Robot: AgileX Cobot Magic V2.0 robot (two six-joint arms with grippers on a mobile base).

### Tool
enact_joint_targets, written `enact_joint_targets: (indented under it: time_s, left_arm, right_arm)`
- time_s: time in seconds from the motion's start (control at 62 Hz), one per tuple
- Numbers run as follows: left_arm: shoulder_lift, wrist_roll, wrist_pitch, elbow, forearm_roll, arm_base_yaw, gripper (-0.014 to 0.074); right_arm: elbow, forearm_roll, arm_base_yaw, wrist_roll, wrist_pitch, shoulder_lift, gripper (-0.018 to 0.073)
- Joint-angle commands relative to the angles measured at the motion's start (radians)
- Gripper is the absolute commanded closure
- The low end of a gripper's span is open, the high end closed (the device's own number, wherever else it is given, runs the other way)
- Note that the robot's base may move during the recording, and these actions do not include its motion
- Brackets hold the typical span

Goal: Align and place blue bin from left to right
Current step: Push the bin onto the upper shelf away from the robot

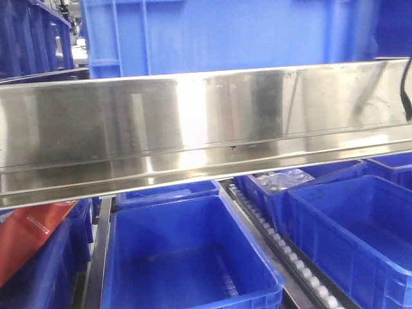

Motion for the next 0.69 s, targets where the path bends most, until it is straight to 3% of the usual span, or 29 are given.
enact_joint_targets:
  time_s: [0.0, 0.081, 0.161, 0.258, 0.371, 0.452, 0.677]
  left_arm:
    - [-0.046, 0.007, -0.021, -0.01, -0.005, -0.004, 0.0008]
    - [-0.08, 0.007, -0.007, -0.01, -0.005, -0.004, 0.0037]
    - [-0.123, 0.016, 0.016, -0.01, -0.003, -0.004, 0.0097]
    - [-0.169, 0.018, 0.061, -0.01, 0.034, -0.004, 0.0246]
    - [-0.224, 0.018, 0.139, -0.01, 0.131, -0.004, 0.0487]
    - [-0.264, 0.018, 0.182, -0.008, 0.192, -0.004, 0.0636]
    - [-0.465, 0.019, 0.143, 0.15, 0.282, -0.004, 0.0603]
  right_arm:
    - [-0.03, 0.003, 0.0, -0.011, 0.011, -0.043, 0.002]
    - [-0.038, 0.003, 0.0, -0.011, 0.039, -0.08, 0.0078]
    - [-0.038, 0.003, 0.0, -0.011, 0.072, -0.114, 0.0194]
    - [-0.038, 0.001, 0.0, -0.011, 0.112, -0.153, 0.0399]
    - [-0.038, -0.006, 0.0, -0.011, 0.147, -0.198, 0.0658]
    - [-0.027, -0.039, 0.0, -0.011, 0.164, -0.236, 0.0631]
    - [0.196, -0.091, 0.0, -0.038, 0.099, -0.428, 0.0638]
